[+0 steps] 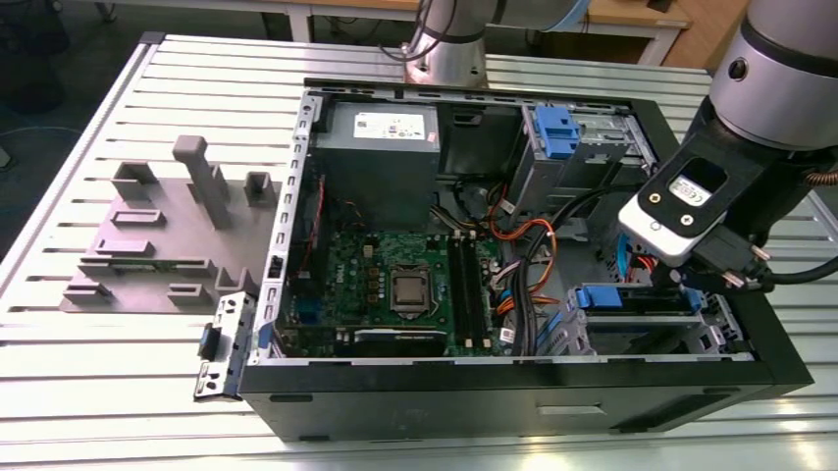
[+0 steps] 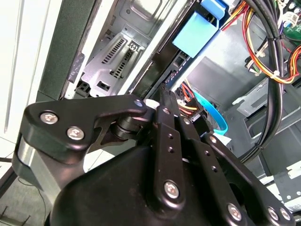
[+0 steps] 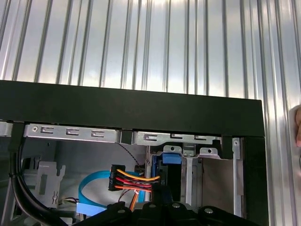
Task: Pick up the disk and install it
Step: 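Insert the second disk wire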
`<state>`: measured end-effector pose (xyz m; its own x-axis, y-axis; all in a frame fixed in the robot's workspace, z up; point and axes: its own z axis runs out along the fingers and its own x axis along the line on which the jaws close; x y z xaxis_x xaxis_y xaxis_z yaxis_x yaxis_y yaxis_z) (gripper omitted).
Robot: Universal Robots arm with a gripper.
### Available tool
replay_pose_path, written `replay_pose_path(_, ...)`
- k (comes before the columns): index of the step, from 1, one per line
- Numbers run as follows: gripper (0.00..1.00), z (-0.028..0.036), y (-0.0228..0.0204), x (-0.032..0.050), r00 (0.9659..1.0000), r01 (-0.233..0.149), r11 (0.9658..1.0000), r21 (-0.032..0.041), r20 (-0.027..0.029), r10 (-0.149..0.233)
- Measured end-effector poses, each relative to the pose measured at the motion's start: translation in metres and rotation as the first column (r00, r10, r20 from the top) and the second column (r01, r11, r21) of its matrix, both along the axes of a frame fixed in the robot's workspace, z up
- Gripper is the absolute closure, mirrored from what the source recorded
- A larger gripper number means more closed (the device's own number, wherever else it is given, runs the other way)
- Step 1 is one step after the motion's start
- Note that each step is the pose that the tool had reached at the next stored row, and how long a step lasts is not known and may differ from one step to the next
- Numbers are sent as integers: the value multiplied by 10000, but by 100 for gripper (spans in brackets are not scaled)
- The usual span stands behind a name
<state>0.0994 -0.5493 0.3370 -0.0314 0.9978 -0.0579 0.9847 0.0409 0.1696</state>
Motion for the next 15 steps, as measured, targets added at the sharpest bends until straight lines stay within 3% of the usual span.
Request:
replay_pose_path(8, 89, 78, 1, 0, 9994, 2, 10000, 0, -340, -2)
replay_pose_path(15, 89, 168, 33, 0, 9989, 2, 10000, -1, -472, -2)
